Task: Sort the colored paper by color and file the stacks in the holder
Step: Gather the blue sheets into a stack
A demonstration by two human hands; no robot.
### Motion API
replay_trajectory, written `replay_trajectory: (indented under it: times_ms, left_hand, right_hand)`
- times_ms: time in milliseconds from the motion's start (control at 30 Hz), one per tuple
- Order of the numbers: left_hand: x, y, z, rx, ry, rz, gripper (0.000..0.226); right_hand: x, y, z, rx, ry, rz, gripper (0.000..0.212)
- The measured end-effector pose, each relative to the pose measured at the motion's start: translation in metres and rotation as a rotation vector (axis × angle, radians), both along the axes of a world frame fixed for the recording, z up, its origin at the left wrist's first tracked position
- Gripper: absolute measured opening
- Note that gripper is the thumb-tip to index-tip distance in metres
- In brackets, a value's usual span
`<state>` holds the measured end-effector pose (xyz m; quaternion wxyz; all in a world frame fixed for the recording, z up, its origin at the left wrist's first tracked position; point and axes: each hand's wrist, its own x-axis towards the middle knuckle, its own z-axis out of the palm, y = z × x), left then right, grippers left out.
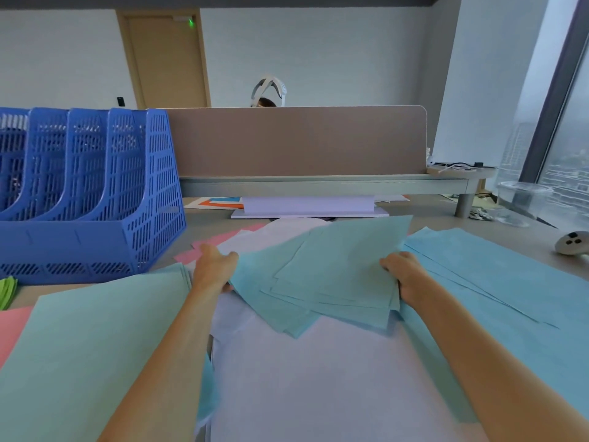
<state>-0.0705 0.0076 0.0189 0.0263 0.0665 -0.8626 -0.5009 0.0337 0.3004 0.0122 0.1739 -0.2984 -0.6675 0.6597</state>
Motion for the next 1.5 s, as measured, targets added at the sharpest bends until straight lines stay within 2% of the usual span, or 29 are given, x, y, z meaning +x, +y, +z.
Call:
replay_trajectory:
  times_ms: [100,267,367,533,600,700,800,867,967,1133,1267,1500]
  left_hand:
    - [0.006,0.002,0.001,-0.083,-0.036,-0.079,0.012]
    - [0.009,0.010,0.017,-0.228,-0.167,-0.218,0.038]
    - [0.006,0.008,0.011,-0.159,-0.209,-0.192,0.051]
    - [0.004,0.010,-0.001,-0.090,-0.207,-0.350,0.048]
    - [0.009,0.016,0.000,0.004,-0.235,-0.468,0.041]
    - [0.016,0.024,0.000,0.027,-0.217,-0.569,0.033]
    - [0.022,0.028,0.002,0.024,-0.123,-0.623,0.028]
    - [0.028,0.030,0.007,0.117,0.021,-0.639,0.021]
    - [0.037,0.032,0.018,0.293,0.227,-0.648,0.028]
    - [0.042,0.038,0.030,0.438,0.396,-0.584,0.031]
    - [0.055,0.045,0.044,0.389,0.516,-0.527,0.033]
    - [0.090,0.035,0.075,0.339,0.730,-0.349,0.015]
  right_hand:
    - [0.000,0.000,0.002,0.025,-0.025,0.023,0.029]
    - [0.003,0.003,0.004,0.112,-0.084,0.079,0.026]
    - [0.004,0.002,0.004,0.138,-0.092,0.113,0.022]
    - [0.003,0.000,0.003,0.146,-0.109,0.156,0.029]
    - [0.004,0.000,0.003,0.147,-0.103,0.176,0.027]
    - [0.006,-0.002,0.003,0.134,-0.070,0.216,0.026]
    - [0.006,-0.007,0.003,0.113,-0.028,0.236,0.024]
    - [0.005,-0.011,0.002,0.112,0.041,0.191,0.019]
    - [0.005,-0.012,0.003,0.075,0.221,0.088,0.019]
    - [0.013,-0.021,0.020,-0.035,0.386,0.167,0.021]
    - [0.021,-0.032,0.046,0.131,0.610,0.023,0.023]
    - [0.048,-0.063,0.070,0.385,0.724,0.075,0.033]
